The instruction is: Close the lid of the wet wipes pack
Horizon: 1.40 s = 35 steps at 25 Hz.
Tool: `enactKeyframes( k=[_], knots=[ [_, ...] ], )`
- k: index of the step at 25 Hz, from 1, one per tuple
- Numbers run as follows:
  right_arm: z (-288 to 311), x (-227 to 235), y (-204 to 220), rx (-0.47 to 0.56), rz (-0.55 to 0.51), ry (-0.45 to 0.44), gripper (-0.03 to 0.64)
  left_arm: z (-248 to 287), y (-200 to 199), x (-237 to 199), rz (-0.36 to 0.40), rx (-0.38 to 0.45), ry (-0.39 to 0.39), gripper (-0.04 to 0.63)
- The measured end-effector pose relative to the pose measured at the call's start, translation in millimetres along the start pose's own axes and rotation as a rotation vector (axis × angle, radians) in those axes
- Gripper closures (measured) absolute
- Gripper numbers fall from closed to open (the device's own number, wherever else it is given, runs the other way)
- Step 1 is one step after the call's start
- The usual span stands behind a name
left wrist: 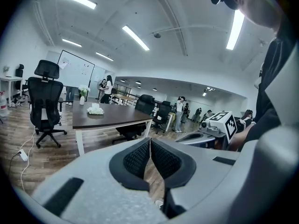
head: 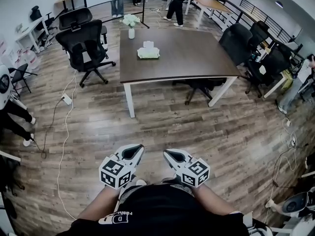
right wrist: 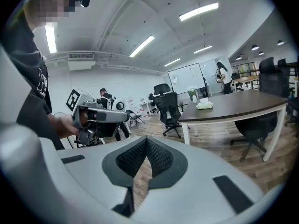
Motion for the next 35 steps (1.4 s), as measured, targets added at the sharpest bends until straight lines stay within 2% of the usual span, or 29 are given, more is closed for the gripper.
enactKeyframes(
  k=[6,13,19,23,27,35],
  knots=[
    [14.8,-22.5,12.6,-0.003,0.079,0.021,0.612,-23.9,17.6,-16.3,0.001,-0.011,0.002,0.571],
    [21.1,-24.4,6.3,-0.003,0.090,0.044,0.612,-29.4,22.2,-24.9,-0.021,-0.006,0.016,0.571],
    [35.5,-17.0,-6.4,0.010,0.082,0.038,0.612,-30.1,14.4,-35.3,-0.008,0.009,0.009,0.571],
    [47.4,-6.0,-19.1,0.028,0.069,0.028,0.612,-25.6,8.9,-52.0,-0.013,0.010,-0.013,0.571],
    [55.3,12.0,-31.5,0.043,0.072,0.022,0.612,-11.1,-7.4,-62.5,-0.028,0.020,-0.003,0.571],
    [74.7,65.4,-58.4,0.048,0.077,0.012,0.612,30.9,-40.1,-93.1,-0.026,0.011,-0.011,0.571]
  ],
)
Point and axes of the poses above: the fingertips, and each gripper's own axes: z forward along the fingers, x to its right, y out of its underside, the point moved 4 cm from there along -z, backward along the fingers, and after that the axes turned 8 degrees about -x, right-handed, at the moved point
